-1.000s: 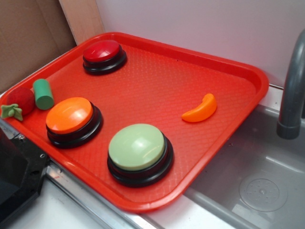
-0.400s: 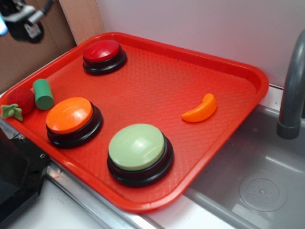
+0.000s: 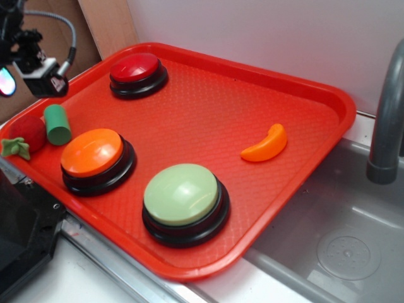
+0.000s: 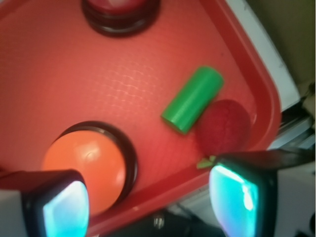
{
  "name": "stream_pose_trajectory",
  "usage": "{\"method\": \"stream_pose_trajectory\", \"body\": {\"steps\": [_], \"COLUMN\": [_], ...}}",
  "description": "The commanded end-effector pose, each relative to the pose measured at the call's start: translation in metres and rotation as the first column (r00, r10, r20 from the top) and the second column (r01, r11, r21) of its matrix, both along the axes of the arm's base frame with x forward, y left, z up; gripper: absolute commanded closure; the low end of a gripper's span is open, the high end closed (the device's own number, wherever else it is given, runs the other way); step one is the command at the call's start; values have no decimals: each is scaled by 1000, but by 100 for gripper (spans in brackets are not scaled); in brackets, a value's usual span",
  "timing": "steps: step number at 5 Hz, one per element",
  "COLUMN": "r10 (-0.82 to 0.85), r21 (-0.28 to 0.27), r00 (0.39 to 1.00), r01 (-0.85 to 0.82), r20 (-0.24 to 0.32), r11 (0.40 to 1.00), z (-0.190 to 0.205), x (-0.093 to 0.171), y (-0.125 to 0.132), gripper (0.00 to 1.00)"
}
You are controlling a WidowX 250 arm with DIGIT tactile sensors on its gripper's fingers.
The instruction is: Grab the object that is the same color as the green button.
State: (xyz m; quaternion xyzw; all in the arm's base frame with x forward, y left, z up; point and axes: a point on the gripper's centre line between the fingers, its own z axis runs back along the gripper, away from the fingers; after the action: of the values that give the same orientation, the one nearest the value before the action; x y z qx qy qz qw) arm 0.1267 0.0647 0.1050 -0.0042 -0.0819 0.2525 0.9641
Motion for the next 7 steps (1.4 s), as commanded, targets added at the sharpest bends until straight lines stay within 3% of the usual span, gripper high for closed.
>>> {"method": "stream_pose_trajectory", "body": {"steps": [1,2,4,6,7], "r10": [240,288,308,311,281], "r21": [45,64,128,116,50], "r00": [968,951,947,947,958], "r01": [-243,-296,-317,-318,-284], "r20": [73,109,87,75,60], "r11": [969,953,940,941,957], "z": [-29,-32,-49,-63,-75], "x": [8,16,21,24,26], "y": [36,46,67,78,82], "gripper": [0,0,0,0,0]}}
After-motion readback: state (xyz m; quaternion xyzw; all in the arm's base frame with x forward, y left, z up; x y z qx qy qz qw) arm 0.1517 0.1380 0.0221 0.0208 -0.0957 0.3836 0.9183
